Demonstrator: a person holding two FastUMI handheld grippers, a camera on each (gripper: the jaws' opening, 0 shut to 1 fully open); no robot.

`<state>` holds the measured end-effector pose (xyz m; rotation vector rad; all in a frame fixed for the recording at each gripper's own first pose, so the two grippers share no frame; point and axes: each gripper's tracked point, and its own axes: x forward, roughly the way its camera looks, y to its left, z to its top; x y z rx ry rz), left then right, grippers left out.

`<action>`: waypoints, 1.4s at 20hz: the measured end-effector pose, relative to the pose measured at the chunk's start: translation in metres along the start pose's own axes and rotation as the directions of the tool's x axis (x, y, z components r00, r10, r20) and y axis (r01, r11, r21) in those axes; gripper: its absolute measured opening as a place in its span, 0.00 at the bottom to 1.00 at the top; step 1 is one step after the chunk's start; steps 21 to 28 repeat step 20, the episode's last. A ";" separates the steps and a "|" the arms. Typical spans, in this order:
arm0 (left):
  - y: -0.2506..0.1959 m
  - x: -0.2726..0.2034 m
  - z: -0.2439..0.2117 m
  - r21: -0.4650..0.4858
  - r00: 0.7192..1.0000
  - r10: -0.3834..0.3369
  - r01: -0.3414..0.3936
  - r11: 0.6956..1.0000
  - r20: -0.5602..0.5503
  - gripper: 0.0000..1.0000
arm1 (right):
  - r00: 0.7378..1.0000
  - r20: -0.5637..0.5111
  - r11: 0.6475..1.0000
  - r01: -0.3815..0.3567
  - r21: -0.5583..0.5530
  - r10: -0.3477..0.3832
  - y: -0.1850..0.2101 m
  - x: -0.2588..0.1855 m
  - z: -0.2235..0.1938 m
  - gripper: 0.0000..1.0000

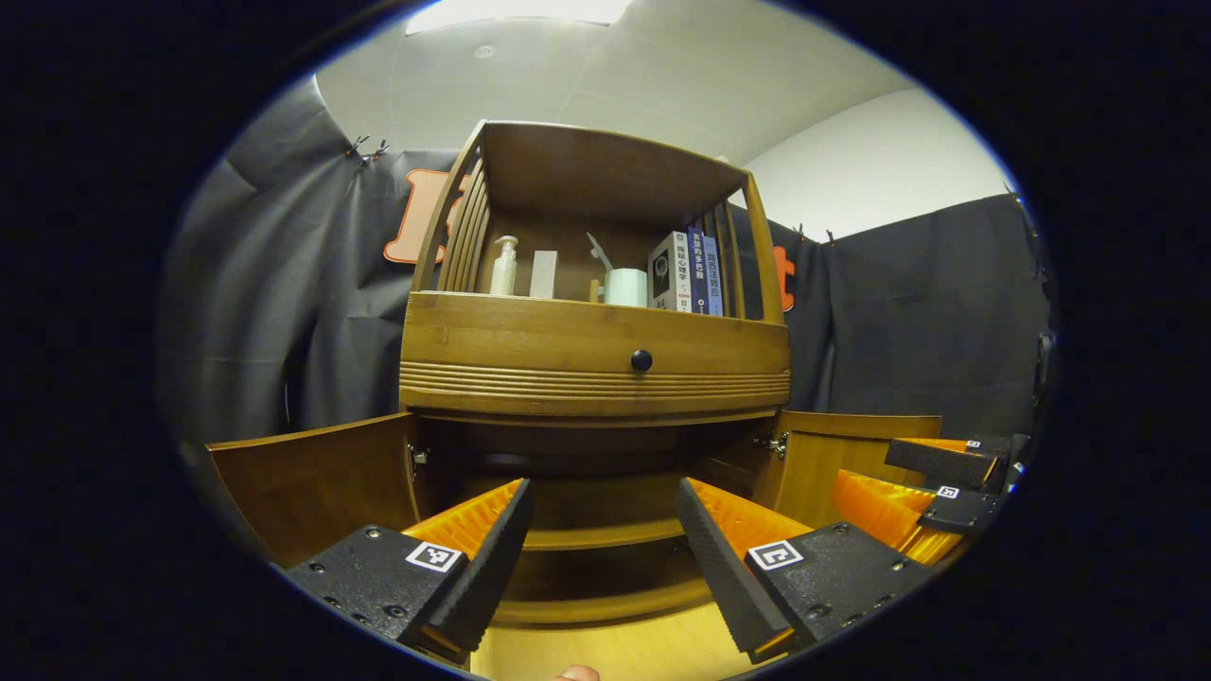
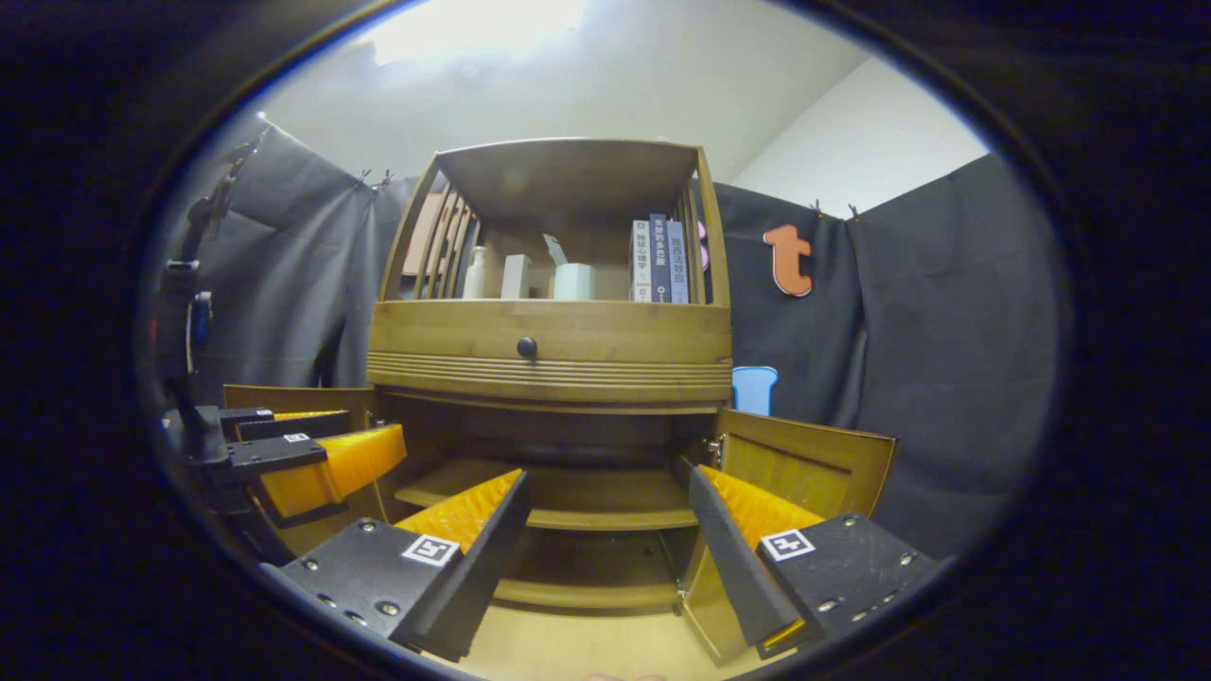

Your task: Open the right door of the double-door shoe cabinet with the right hand, and open the left door with the left hand.

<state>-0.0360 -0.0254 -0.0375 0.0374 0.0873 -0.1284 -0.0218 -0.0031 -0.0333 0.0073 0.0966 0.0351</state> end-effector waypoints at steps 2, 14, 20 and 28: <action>0.003 0.000 -0.001 -0.003 1.000 0.006 -0.006 1.000 -0.002 0.94 | 1.000 0.004 1.000 -0.001 -0.010 0.001 0.003 0.001 0.000 1.00; 0.015 0.001 -0.006 -0.039 0.999 -0.035 0.035 0.999 -0.020 0.93 | 0.999 0.001 0.999 0.033 -0.039 -0.033 0.018 -0.003 -0.002 1.00; 0.009 -0.003 -0.009 -0.040 0.993 -0.112 0.111 0.993 -0.025 0.94 | 0.994 -0.006 0.993 0.109 -0.047 -0.109 0.018 -0.023 -0.006 0.97; 0.009 -0.003 -0.009 -0.040 0.993 -0.112 0.111 0.993 -0.025 0.94 | 0.994 -0.006 0.993 0.109 -0.047 -0.109 0.018 -0.023 -0.006 0.97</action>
